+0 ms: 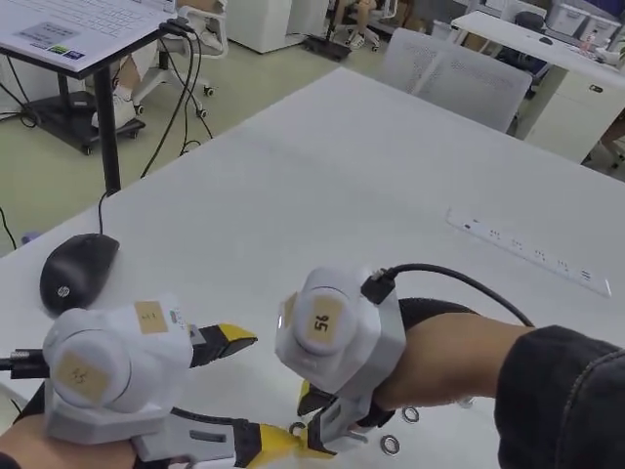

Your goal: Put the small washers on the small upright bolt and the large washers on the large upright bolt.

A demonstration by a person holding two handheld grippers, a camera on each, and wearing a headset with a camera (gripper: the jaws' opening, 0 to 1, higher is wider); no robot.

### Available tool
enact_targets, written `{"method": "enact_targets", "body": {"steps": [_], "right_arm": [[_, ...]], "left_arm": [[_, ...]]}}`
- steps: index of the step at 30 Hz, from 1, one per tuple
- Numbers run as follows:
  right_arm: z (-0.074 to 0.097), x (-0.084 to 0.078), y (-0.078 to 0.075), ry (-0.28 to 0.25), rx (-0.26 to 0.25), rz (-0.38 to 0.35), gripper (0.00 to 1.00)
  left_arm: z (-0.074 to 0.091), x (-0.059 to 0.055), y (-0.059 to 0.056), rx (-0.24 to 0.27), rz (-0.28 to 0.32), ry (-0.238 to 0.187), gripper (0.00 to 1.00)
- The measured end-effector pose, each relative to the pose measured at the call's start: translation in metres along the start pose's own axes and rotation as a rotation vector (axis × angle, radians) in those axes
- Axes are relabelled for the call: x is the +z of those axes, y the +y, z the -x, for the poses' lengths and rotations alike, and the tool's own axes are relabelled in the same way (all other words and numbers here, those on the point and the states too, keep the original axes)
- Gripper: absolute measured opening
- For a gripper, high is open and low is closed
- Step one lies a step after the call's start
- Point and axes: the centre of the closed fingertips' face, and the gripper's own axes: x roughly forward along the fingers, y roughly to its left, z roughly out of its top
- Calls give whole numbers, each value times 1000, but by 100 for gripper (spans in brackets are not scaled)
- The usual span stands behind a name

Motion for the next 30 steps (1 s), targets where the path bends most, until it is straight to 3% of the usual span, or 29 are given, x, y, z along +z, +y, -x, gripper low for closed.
{"method": "enact_targets", "body": {"steps": [17,30], "right_arm": [[-3,-1,5,4,-52,80,18],[-4,0,3,-7,-52,75,15]], "left_arm": [[2,-5,2,7,9,0,64],[2,-7,1,3,11,1,64]]}}
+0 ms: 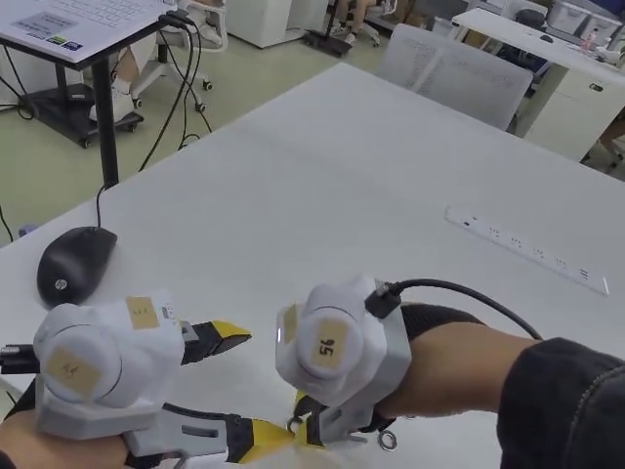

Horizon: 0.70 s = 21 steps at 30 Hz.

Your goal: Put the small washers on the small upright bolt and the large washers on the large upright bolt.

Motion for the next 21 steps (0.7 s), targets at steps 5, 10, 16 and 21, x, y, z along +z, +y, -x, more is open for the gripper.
{"method": "enact_targets", "body": {"steps": [5,10,16,21], "right_arm": [[0,0,0,-5,4,0,15],[1,0,-2,1,-3,12,14],[1,0,-1,-3,5,10,14],[1,1,-1,-4,7,9,14]], "left_arm": [[1,-1,0,0,2,0,63],[0,-2,-1,-8,1,5,64],[0,-3,-2,-13,-1,11,64],[0,-4,-3,-18,-4,16,64]]}}
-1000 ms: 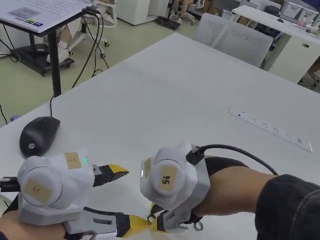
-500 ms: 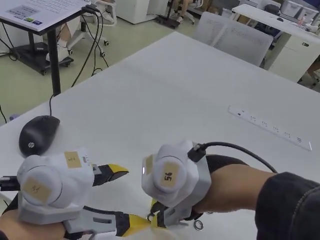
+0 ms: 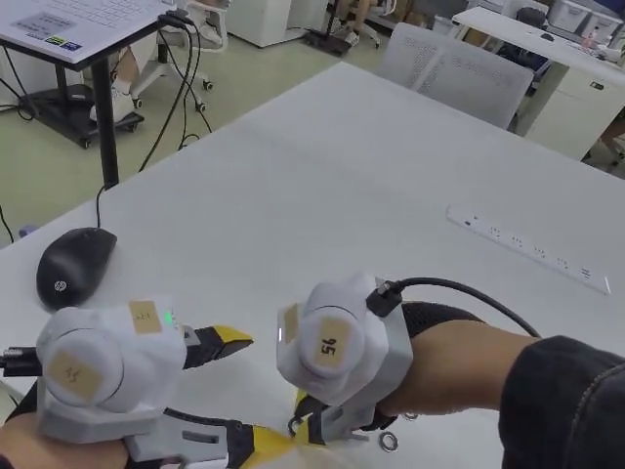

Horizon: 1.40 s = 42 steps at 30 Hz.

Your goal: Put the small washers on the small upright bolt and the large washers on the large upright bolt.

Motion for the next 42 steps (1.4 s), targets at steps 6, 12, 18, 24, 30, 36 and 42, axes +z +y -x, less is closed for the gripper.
{"method": "enact_targets", "body": {"steps": [6,12,18,24,30,36,42], "right_arm": [[0,0,-1,1,6,-16,14],[2,-3,-1,4,7,-26,14],[8,-8,-3,3,1,-44,14],[13,-12,-4,4,-4,-61,14],[17,-17,-5,4,-5,-78,14],[25,-22,-5,-1,-15,-103,13],[34,-29,-7,-2,-26,-136,13]], "left_arm": [[0,0,-1,-5,-1,4,64],[-1,1,-2,-10,-4,6,64],[-4,4,-6,-23,-9,7,64],[-6,5,-6,-28,-15,7,64],[-10,7,-8,-40,-22,8,64],[-14,9,-10,-55,-30,9,64],[-18,12,-13,-72,-38,7,65]]}}
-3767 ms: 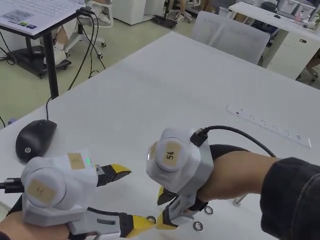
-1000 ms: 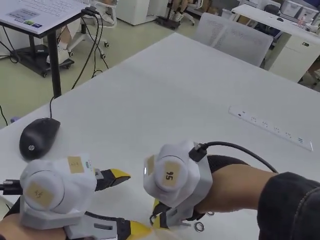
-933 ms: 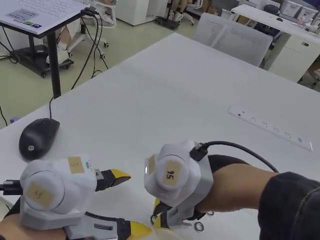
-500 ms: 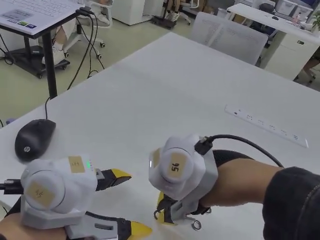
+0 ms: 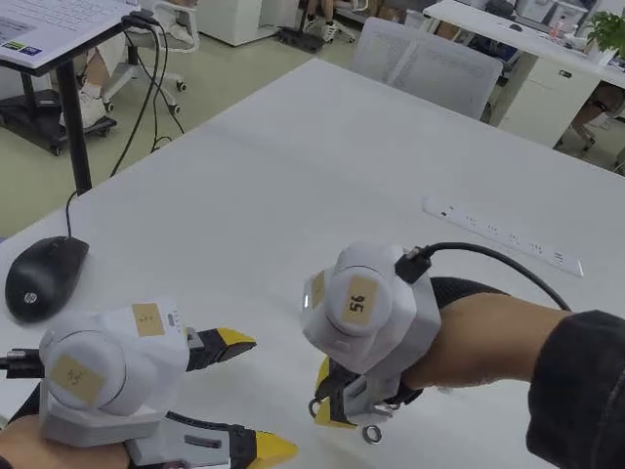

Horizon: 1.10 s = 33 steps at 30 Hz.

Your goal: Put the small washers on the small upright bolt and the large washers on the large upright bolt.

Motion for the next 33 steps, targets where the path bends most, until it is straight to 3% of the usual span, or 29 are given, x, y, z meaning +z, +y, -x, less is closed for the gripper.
{"method": "enact_targets", "body": {"steps": [21,33], "right_arm": [[41,-30,-12,0,-49,-124,13],[66,-58,-23,20,-98,-176,13]], "left_arm": [[-13,6,-6,-58,-16,-8,66],[-23,8,-12,-92,-27,-4,66]]}}
